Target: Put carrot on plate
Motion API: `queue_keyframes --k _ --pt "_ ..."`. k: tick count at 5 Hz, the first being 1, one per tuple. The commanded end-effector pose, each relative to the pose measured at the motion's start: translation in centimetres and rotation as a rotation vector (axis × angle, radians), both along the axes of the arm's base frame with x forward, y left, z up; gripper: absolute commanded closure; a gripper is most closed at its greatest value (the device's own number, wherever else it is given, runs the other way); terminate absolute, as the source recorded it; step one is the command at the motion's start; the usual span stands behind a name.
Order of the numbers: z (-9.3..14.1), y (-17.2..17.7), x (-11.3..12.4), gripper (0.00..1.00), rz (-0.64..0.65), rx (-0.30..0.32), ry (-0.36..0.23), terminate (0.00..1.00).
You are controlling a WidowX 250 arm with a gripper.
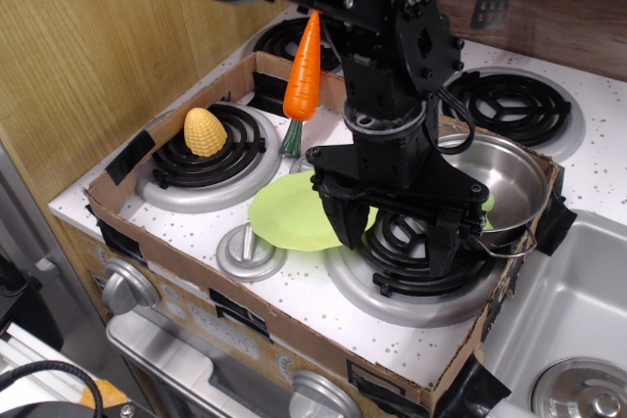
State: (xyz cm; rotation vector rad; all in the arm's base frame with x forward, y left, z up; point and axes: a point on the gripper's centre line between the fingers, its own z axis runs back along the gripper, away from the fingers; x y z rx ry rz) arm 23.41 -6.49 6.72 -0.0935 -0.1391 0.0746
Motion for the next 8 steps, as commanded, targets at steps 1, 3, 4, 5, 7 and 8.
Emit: queue_keyframes --k 1,3,4,5,7,8 --pt "0.0 0.0 0.0 0.00 0.000 0.000 0.000 0.00" --pt "2.4 1.6 2.8 0.00 0.122 0.120 -0.054 0.00" --pt "4.1 3.5 4.9 0.00 0.131 0.201 -0.101 0.00" --pt "4.2 5.9 7.3 0.00 0.147 0.259 -0.184 0.00" --pt "3.0 10.8 10.5 0.00 0.163 0.418 -0.346 0.00" --pt "2.7 12.1 11.3 0.00 0.136 0.436 -0.388 0.00"
